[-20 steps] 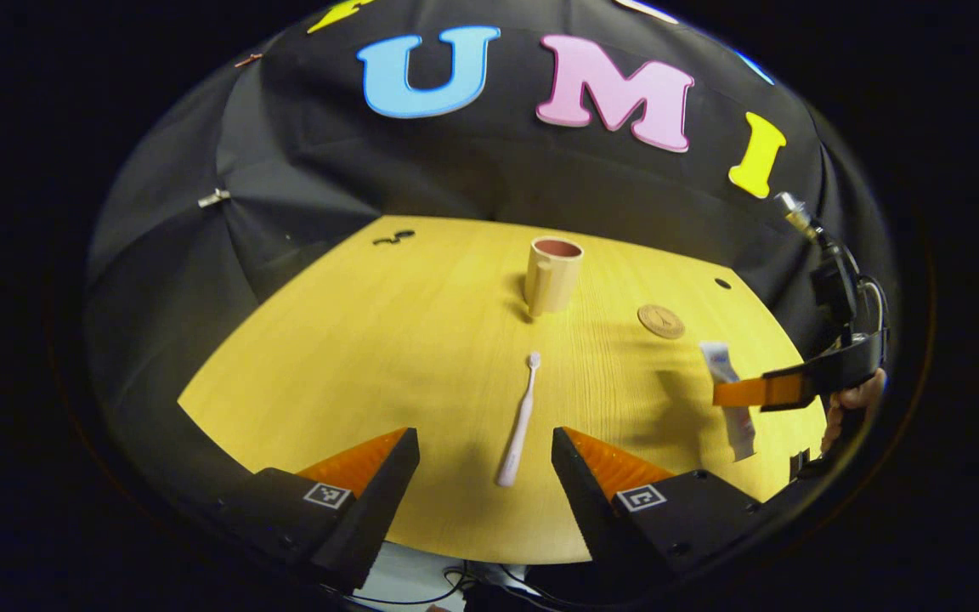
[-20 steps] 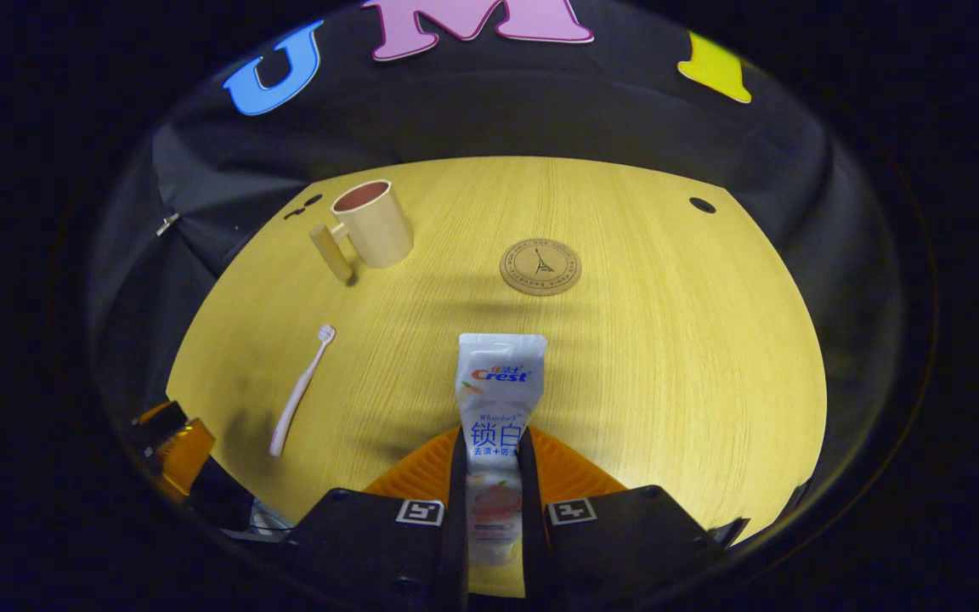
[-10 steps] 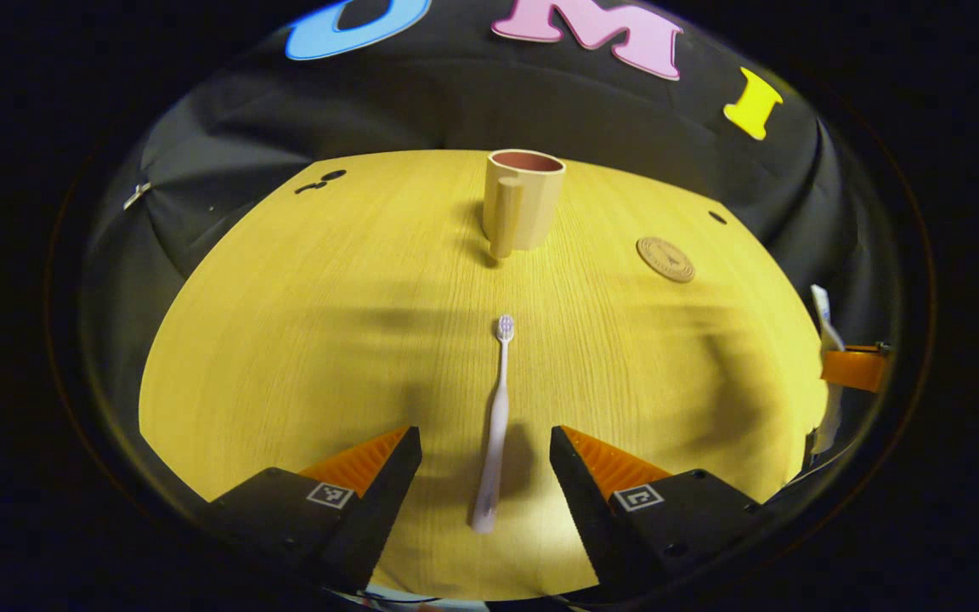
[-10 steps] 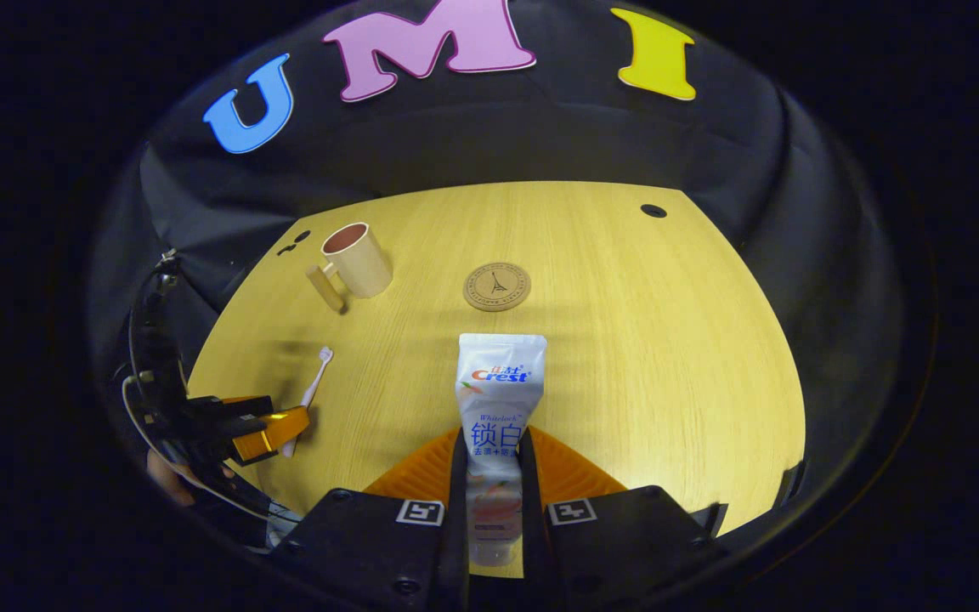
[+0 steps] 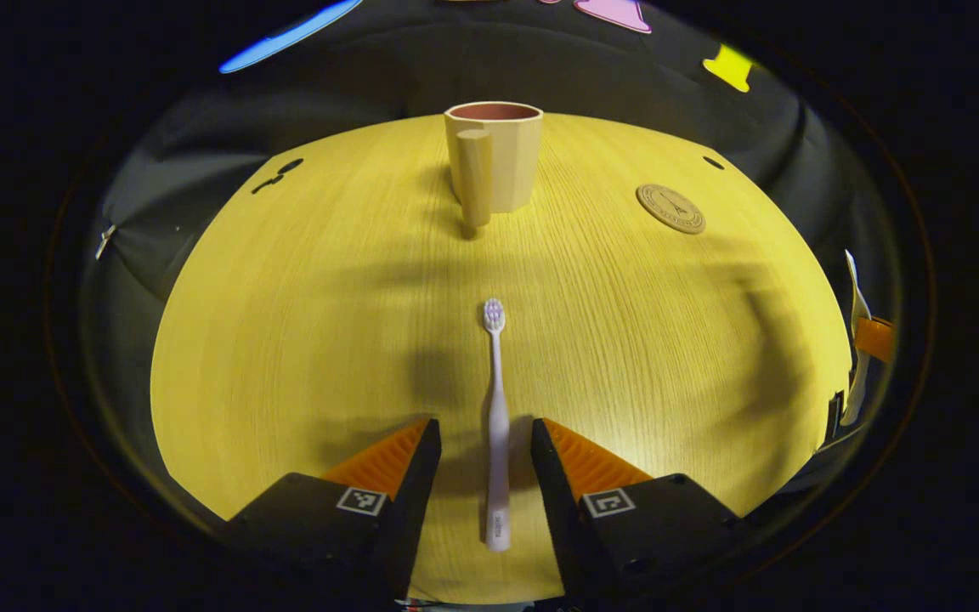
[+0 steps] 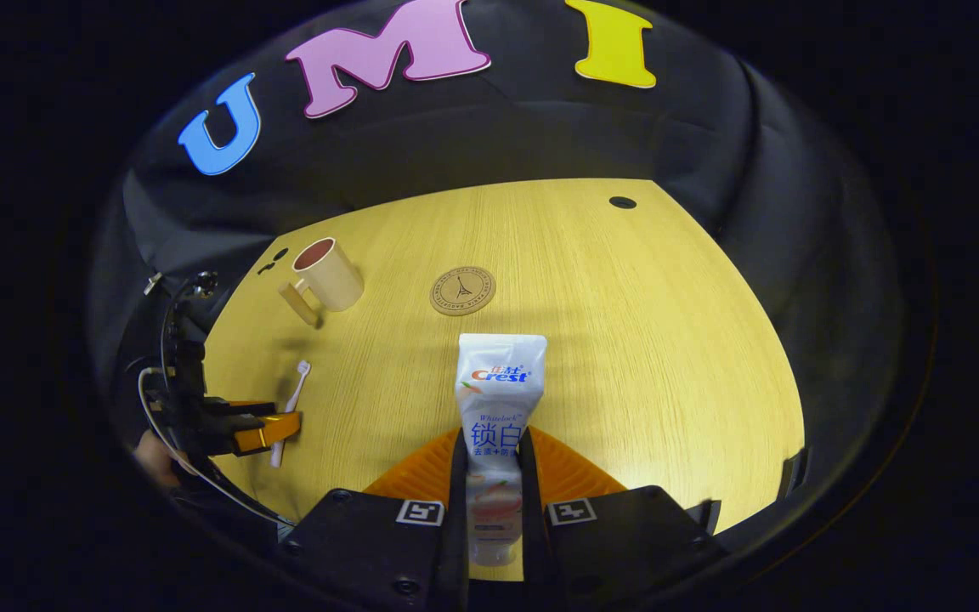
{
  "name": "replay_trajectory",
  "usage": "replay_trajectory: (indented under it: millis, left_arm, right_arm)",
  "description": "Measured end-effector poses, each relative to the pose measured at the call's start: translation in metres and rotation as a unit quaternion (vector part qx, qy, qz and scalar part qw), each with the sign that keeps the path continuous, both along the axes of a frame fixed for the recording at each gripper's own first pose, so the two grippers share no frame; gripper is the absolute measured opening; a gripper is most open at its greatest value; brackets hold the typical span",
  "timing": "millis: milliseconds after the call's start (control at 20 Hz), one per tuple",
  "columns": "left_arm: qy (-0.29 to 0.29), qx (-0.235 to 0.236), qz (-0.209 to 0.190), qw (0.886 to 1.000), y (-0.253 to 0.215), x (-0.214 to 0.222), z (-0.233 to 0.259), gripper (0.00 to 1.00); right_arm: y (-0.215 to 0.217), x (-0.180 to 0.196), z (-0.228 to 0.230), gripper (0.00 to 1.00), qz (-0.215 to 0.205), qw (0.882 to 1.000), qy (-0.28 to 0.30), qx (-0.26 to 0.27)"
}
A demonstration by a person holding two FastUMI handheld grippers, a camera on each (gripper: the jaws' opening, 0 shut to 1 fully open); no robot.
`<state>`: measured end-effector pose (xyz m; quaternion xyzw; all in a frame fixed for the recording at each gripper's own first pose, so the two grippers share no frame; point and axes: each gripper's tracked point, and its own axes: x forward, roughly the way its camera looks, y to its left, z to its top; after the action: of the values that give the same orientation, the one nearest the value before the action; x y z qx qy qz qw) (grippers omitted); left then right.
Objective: Put the toothbrush and toothpaste on the desktop into the cup, then pick up the cup and place it on the coaster on the desktop.
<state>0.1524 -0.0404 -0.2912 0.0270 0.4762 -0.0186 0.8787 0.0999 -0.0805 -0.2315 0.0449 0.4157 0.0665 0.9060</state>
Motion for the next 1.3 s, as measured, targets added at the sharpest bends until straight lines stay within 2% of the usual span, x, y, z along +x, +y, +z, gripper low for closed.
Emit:
replay_trajectory:
  millis: [150,250,350,600,650,700,900,1050,1300]
  left_arm:
    - [0.025,0.002,-0.005,1.0,-0.006,0.001,0.0,0.32]
    - [0.033,0.008,-0.012,0.999,-0.008,0.001,0.0,0.16]
    - [0.035,0.011,-0.018,0.999,-0.009,0.001,0.001,0.11]
    - [0.022,-0.007,-0.013,1.0,-0.011,0.0,0.001,0.07]
    - [0.02,-0.012,-0.008,1.0,-0.01,-0.001,0.002,0.02]
    - [0.015,-0.017,-0.003,1.0,-0.01,0.0,0.003,0.07]
    - [-0.019,-0.046,0.025,0.998,-0.009,-0.002,0.01,0.06]
    - [-0.073,-0.095,0.032,0.992,-0.015,-0.006,0.035,0.06]
    - [-0.134,-0.15,0.08,0.976,-0.002,-0.016,0.072,0.06]
  right_arm:
    - [0.008,0.007,0.0,0.29,0.013,1.0,0.001,0.005]
    - [0.013,0.011,-0.001,0.29,0.02,1.0,0.002,0.008]
    - [0.02,0.017,0.0,0.29,0.029,1.0,0.001,0.011]
    - [0.037,0.044,0.006,0.29,0.063,0.998,-0.023,0.0]
    - [0.042,0.051,0.008,0.29,0.067,0.997,-0.026,0.002]
    - [0.046,0.058,0.012,0.29,0.071,0.997,-0.032,0.003]
    - [0.067,0.089,0.041,0.29,0.089,0.993,-0.07,0.012]
    - [0.089,0.121,0.069,0.29,0.1,0.989,-0.108,0.02]
    - [0.141,0.173,0.105,0.29,0.102,0.979,-0.166,0.056]
